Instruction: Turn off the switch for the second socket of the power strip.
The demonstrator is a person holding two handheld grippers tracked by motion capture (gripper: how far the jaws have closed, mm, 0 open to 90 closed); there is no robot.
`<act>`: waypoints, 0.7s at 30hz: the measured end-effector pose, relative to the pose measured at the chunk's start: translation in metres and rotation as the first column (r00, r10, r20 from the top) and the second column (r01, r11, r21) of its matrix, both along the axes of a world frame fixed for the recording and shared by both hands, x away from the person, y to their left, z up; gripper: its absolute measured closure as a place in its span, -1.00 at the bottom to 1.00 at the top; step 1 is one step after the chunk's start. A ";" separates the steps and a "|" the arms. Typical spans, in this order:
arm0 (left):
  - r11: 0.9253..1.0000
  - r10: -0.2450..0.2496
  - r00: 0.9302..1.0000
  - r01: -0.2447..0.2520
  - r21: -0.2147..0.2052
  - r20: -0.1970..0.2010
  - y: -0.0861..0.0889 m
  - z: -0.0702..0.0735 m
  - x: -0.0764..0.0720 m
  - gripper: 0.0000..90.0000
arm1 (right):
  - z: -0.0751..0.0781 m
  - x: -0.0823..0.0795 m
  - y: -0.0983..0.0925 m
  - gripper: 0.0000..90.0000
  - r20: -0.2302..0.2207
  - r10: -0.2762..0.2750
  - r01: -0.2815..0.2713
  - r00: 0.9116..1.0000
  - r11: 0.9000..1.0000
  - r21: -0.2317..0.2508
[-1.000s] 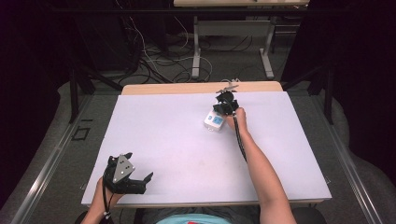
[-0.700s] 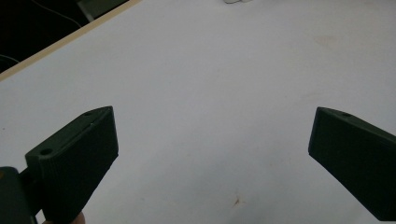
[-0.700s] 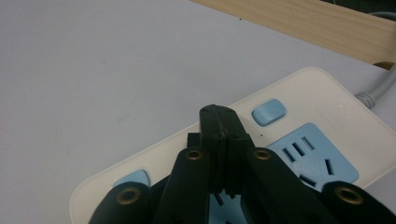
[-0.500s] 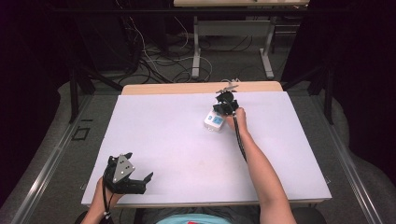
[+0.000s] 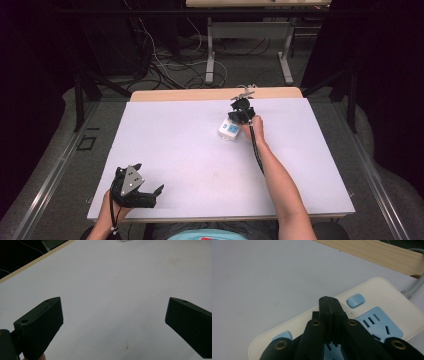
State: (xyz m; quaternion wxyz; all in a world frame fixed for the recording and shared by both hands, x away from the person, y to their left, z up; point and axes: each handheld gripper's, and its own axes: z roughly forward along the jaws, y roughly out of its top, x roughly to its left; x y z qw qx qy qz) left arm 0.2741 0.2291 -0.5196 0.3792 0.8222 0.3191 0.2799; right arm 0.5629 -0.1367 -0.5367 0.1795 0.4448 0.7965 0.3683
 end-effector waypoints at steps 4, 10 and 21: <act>1.000 0.000 1.000 0.000 -0.002 0.001 0.000 0.000 0.000 -0.97 | 0.001 0.000 0.001 1.00 0.005 0.001 -0.001 1.000 1.000 -0.011; 1.000 0.000 1.000 0.000 -0.009 0.003 0.000 0.000 0.000 -0.97 | 0.001 -0.001 0.002 1.00 0.003 0.009 -0.009 1.000 1.000 -0.020; 1.000 0.000 1.000 0.000 -0.003 0.002 0.000 0.000 0.000 -0.97 | 0.002 0.000 0.002 1.00 0.013 0.019 -0.019 1.000 0.999 -0.039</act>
